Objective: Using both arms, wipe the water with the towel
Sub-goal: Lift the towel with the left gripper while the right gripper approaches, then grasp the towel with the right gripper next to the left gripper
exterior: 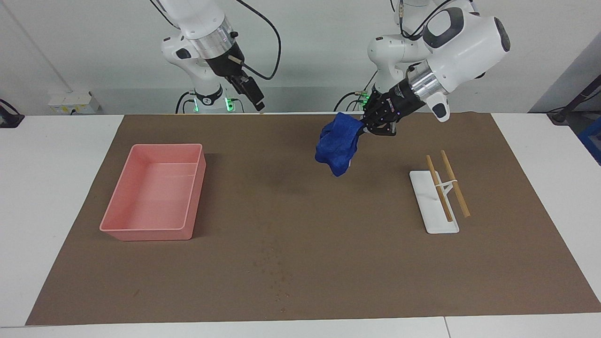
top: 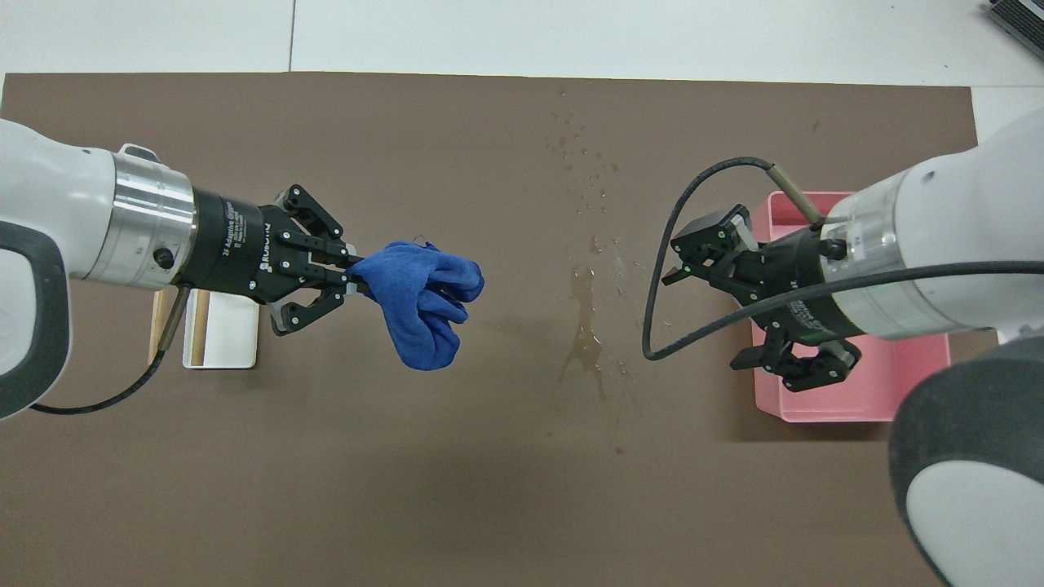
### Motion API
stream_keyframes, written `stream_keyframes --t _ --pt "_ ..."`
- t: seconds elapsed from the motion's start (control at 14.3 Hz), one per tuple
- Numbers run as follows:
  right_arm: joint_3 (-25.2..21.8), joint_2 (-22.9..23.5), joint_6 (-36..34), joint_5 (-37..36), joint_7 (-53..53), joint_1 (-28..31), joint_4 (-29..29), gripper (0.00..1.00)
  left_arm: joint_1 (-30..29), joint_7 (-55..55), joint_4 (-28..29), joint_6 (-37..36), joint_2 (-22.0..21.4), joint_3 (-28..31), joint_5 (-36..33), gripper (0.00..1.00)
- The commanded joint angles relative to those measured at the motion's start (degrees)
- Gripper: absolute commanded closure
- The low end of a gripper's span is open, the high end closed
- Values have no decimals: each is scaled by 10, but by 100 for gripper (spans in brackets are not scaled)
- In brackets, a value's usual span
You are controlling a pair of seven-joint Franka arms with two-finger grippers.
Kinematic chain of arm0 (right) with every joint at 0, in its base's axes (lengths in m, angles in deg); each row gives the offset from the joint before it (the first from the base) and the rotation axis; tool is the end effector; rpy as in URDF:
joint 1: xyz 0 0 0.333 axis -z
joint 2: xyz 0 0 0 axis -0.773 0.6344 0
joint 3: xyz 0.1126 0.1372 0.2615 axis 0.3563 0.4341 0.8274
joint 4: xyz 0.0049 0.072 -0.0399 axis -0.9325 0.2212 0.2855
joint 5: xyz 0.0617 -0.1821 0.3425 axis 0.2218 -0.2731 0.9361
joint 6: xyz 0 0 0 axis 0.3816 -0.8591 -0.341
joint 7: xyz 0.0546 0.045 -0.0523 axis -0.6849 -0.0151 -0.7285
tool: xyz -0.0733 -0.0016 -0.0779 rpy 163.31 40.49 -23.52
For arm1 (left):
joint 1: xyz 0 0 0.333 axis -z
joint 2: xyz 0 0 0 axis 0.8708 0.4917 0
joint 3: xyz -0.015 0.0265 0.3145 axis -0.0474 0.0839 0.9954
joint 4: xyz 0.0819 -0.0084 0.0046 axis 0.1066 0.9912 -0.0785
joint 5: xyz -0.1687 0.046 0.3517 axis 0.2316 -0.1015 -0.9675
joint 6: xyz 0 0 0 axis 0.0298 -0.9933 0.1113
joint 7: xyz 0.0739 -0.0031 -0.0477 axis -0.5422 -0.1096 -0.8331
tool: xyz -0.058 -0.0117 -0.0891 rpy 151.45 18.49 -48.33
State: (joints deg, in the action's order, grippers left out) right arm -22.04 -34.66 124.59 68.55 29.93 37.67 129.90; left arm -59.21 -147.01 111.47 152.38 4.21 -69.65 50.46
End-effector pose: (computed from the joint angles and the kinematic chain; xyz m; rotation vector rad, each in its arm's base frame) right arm 0.5024 0.2343 0.6588 -2.5258 1.3562 0.2941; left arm 0.5322 -0.2138 0.5929 1.7126 1.9344 -0.7622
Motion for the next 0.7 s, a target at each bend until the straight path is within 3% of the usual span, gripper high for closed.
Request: stream_keyframes --t 0.0,0.63 --pt "1 -6 58 47 78 -29 23 0 16 -57 10 22 -12 5 22 100" --pt "2 9 165 111 212 -96 53 4 20 -85 39 12 -60 4 65 100"
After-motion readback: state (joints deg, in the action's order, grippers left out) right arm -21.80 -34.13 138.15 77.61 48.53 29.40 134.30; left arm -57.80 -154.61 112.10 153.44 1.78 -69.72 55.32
